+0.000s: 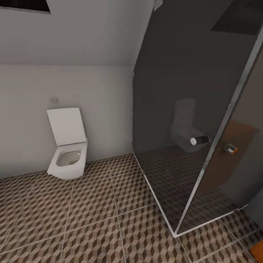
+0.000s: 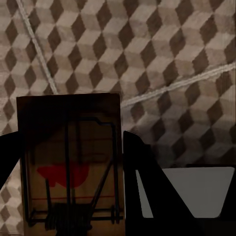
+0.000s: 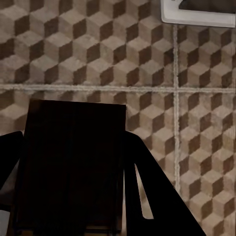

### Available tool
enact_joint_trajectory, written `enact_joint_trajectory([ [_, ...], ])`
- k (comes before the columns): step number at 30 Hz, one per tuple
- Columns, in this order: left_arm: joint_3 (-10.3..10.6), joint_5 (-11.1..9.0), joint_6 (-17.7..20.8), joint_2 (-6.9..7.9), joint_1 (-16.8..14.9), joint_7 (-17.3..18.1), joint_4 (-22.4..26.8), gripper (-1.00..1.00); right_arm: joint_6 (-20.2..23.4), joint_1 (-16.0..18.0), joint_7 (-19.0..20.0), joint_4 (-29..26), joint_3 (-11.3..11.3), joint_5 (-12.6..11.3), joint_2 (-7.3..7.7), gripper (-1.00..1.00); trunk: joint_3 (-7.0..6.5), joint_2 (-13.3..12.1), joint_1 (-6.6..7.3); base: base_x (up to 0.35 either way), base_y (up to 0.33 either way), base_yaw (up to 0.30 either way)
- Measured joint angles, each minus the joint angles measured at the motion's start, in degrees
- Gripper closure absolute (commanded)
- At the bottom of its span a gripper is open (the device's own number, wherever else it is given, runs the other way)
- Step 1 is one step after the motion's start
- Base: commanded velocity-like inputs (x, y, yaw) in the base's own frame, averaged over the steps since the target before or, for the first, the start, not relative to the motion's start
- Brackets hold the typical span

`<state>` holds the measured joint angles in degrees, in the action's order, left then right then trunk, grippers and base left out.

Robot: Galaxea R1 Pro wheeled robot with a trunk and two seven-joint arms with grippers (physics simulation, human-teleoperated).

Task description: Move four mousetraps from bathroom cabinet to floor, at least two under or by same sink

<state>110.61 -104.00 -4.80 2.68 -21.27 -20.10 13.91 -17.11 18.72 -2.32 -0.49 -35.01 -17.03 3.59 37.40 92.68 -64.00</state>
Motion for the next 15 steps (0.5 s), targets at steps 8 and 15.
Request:
enact_joint_trajectory([
  [8, 0.0, 0.0, 0.0, 0.10, 0.0, 0.0, 0.0, 1.00, 0.0, 0.0, 0.0, 0.0, 0.0, -0.1, 0.00, 1.00, 0.00, 0.0, 0.00, 0.000, 0.000, 0.286],
  [15, 0.0, 0.0, 0.0, 0.08, 0.0, 0.0, 0.1, 1.00, 0.1, 0.0, 0.0, 0.0, 0.0, -0.1, 0.00, 1.00, 0.00, 0.0, 0.00, 0.000, 0.000, 0.286],
])
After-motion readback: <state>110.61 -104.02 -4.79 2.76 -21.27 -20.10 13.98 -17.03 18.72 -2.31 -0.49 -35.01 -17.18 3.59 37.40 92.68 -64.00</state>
